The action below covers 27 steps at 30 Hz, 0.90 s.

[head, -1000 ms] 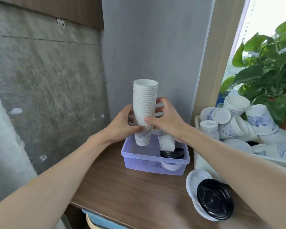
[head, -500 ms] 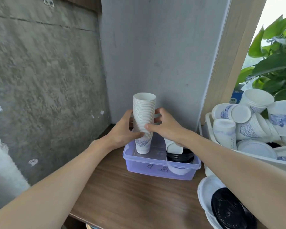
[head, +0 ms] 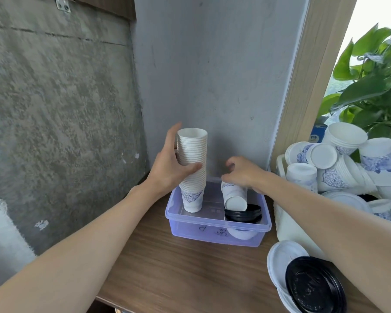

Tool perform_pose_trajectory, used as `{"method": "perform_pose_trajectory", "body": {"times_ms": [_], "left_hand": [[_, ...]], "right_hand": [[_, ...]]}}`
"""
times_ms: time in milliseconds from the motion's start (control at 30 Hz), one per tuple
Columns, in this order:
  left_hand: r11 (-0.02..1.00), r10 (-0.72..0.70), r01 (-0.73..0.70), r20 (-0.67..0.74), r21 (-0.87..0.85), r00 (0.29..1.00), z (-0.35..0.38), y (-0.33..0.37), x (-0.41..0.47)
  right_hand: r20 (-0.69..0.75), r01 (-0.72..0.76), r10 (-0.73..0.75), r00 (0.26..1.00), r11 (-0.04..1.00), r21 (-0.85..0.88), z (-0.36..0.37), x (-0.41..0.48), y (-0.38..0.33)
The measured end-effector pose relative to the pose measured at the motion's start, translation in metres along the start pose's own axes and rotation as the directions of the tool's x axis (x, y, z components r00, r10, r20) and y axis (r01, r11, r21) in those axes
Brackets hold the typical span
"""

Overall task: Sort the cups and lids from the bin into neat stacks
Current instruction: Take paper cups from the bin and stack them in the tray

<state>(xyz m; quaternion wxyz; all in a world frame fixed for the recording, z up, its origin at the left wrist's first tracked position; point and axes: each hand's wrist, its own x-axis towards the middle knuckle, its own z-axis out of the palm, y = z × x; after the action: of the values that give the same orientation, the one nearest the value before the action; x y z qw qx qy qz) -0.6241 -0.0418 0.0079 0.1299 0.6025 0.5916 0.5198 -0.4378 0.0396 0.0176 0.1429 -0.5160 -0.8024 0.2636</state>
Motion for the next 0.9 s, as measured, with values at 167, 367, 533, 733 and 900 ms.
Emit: {"method": "perform_pose_trajectory", "body": {"times_ms": [167,367,533,733,900], "left_hand": [[0.998,0.027,-0.026,-0.024,0.058,0.999,0.002,-0.001,-0.002],[0.996,0.018,-0.017,-0.005,0.089,1.000,0.000,0.000,-0.003],[0.994,0.005,-0.006,0.009,0.105,1.000,0.000,0.003,-0.005],[0.992,-0.017,0.016,0.009,0.127,1.000,-0.001,0.005,-0.004],[0.990,-0.025,0.024,0.010,0.138,1.000,-0.001,0.006,-0.004]], "right_hand": [[0.023,-0.048,0.049,0.999,0.998,-0.029,0.001,-0.002,0.002],[-0.054,-0.023,0.024,0.998,0.999,0.024,-0.003,-0.002,0.001],[-0.068,-0.003,0.006,0.998,0.999,0.054,-0.009,-0.006,-0.005],[-0.119,0.112,-0.109,0.987,0.993,0.019,-0.025,-0.021,-0.017],[-0.316,0.210,-0.186,0.930,0.977,0.042,-0.045,-0.030,-0.027]]}}
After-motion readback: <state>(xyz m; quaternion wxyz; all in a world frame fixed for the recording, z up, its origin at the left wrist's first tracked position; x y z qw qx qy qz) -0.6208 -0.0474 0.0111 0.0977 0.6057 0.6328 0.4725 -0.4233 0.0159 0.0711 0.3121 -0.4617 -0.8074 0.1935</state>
